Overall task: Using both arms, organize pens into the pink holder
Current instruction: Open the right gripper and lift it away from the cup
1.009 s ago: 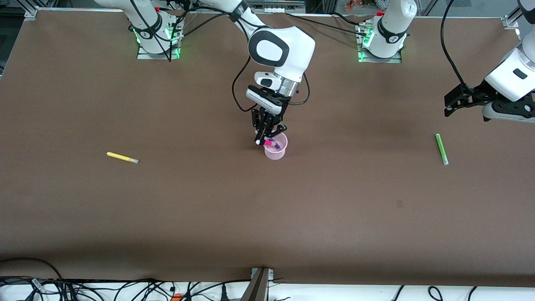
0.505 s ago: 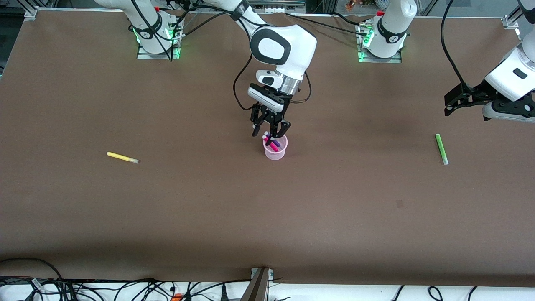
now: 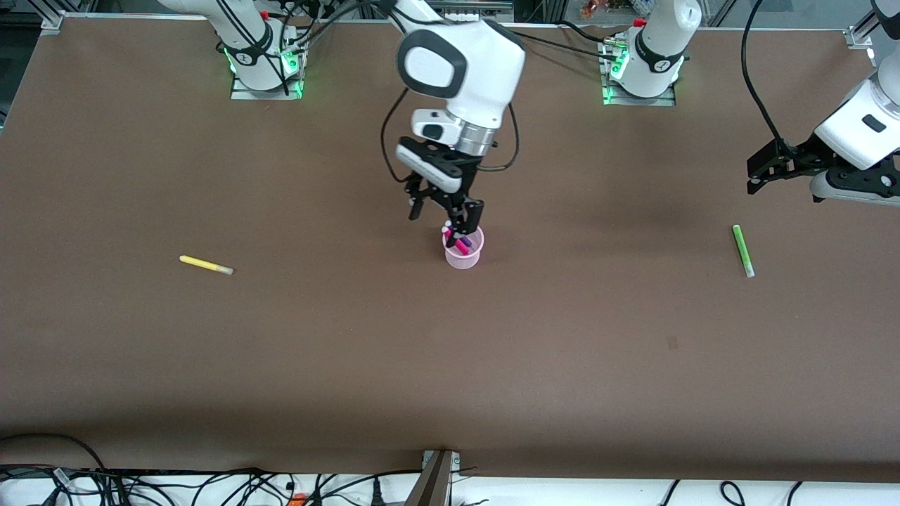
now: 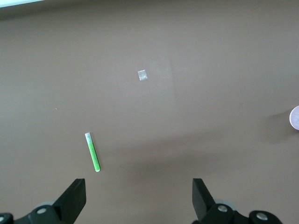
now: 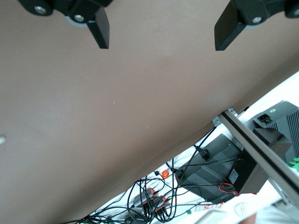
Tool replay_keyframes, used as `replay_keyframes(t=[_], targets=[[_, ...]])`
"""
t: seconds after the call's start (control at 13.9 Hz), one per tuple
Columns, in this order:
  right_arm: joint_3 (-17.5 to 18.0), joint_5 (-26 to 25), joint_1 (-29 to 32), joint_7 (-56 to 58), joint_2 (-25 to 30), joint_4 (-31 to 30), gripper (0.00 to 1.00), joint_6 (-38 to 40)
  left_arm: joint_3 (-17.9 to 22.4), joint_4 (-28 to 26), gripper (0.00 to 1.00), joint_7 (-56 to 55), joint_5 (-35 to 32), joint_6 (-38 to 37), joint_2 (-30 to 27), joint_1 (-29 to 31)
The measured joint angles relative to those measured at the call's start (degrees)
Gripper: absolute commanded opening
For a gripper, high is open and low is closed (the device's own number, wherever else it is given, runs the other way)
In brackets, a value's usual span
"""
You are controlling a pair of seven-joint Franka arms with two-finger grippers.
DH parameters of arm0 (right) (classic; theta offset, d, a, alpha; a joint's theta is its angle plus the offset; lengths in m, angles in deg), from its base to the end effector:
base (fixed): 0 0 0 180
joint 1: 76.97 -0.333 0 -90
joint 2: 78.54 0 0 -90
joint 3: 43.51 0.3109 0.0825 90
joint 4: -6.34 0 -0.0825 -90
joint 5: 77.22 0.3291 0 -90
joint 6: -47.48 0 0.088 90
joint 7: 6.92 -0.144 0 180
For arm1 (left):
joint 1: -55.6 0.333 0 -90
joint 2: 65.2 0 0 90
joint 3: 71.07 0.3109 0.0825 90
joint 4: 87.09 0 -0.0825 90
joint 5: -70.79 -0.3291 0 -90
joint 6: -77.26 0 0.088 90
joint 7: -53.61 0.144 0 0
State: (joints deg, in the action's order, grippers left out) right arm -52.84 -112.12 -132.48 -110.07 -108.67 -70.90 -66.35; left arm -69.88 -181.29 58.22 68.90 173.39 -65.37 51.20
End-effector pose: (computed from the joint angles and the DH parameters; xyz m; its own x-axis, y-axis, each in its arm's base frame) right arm 0.4910 0.4647 0.4323 0.5544 -0.5879 0.5891 -0.6274 -0.7603 -0.1682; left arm 0.5083 -0.0241 0.5627 0.9896 -0.1395 0.0338 -0.1383 -0.9898 -0.0357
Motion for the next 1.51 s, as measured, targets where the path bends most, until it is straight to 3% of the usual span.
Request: replay_keyframes(t=[0.36,0.5,0.65,0.79,0.94,1.15,1.51], targets=[[-1.3,20.2,14.1,35.8,9.6,-0.2,0.99,5.8,0.0,0.0,1.00,0.0,-1.3,-0.6,0.0,0.0],[-5.8,28.0,17.4,52.5,10.6,-0.4,0.99,9.3,-0.2,0.0,1.00,0.0,-2.5,-0.7,0.0,-0.1],[-13.4,34.8,18.1,69.6,10.6,-0.9,0.99,12.5,-0.4,0.1,1.00,-0.1,-2.7,-0.8,0.0,-0.1],[-19.6,38.1,18.7,85.7,10.6,-1.8,0.99,14.8,-0.5,0.1,1.00,-0.1,-2.7,-1.1,0.0,-0.1],[-22.6,39.9,20.4,98.7,10.6,-3.2,0.99,16.9,-0.5,0.2,1.00,-0.1,-2.7,-1.2,0.0,-0.1],[-23.5,43.9,24.1,109.9,10.5,-5.4,1.00,20.5,-0.5,0.3,1.00,-0.1,-2.7,-1.3,0.0,-0.1],[-25.0,44.8,24.8,111.6,10.7,-6.1,1.00,20.7,-0.6,1.2,1.00,-0.1,-3.3,-1.3,0.0,-0.1]])
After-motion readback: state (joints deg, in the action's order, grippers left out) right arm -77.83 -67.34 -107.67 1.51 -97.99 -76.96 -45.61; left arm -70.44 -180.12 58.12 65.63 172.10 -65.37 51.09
